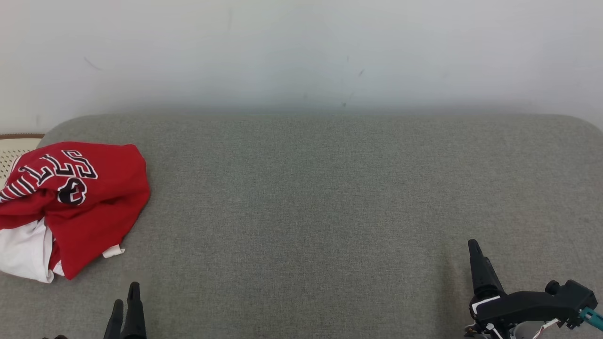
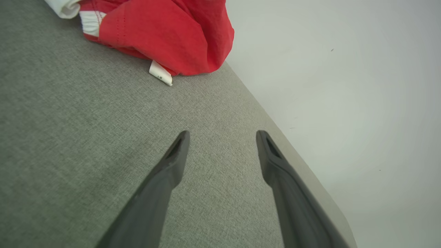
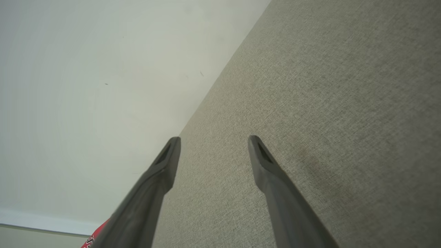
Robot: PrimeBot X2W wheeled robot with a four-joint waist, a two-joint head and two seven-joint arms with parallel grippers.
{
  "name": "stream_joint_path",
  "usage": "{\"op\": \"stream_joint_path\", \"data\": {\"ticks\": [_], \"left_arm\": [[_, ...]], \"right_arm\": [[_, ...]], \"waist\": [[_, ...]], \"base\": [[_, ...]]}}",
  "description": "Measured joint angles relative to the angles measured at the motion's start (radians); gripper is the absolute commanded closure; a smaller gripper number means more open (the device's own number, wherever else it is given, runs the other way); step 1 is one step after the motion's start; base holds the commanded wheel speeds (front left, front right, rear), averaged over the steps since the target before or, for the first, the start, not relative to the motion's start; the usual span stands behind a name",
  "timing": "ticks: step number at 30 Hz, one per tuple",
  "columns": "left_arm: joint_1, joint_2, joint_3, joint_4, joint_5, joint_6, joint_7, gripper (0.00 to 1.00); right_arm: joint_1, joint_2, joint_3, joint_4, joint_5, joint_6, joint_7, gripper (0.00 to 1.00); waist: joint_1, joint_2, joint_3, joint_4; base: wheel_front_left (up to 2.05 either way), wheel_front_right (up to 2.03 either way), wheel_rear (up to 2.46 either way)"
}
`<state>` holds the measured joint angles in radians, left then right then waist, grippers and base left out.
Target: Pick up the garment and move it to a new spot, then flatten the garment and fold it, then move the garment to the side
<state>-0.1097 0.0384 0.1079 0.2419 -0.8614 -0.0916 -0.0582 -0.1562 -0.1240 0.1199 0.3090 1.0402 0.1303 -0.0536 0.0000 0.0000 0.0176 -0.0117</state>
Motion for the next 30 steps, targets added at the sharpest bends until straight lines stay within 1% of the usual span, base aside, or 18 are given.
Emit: {"op": "stream_joint_path", "data": {"ticks": [12, 16, 21, 26, 30], "left_arm": [[-0.011, 0.018, -0.047, 0.001, 0.172, 0.043, -0.040, 0.00], [-0.010, 0.021, -0.058, 0.002, 0.221, 0.067, -0.050, 0.00], [-0.008, 0.023, -0.072, 0.002, 0.263, 0.079, -0.061, 0.00], [-0.002, 0.025, -0.074, 0.004, 0.311, 0.102, -0.076, 0.00], [-0.001, 0.026, -0.073, 0.009, 0.359, 0.110, -0.089, 0.00]], "right_arm": [[-0.018, -0.015, 0.065, 0.003, -0.145, 0.000, -0.039, 0.00], [-0.019, -0.020, 0.093, 0.010, -0.178, 0.000, -0.052, 0.00], [-0.020, -0.024, 0.105, 0.016, -0.212, 0.000, -0.063, 0.00], [-0.022, -0.026, 0.120, 0.022, -0.267, 0.000, -0.078, 0.00], [-0.025, -0.029, 0.142, 0.035, -0.322, 0.000, -0.089, 0.00]], "waist": [[0.0000, 0.0000, 0.002, -0.010], [0.0000, 0.0000, 0.001, -0.012], [0.0000, 0.0000, 0.000, -0.014], [0.0000, 0.0000, 0.001, -0.018], [0.0000, 0.0000, 0.001, -0.022]], "base": [[0.00, 0.00, 0.00], [0.00, 0.00, 0.00], [0.00, 0.00, 0.00], [0.00, 0.00, 0.00], [0.00, 0.00, 0.00]]}}
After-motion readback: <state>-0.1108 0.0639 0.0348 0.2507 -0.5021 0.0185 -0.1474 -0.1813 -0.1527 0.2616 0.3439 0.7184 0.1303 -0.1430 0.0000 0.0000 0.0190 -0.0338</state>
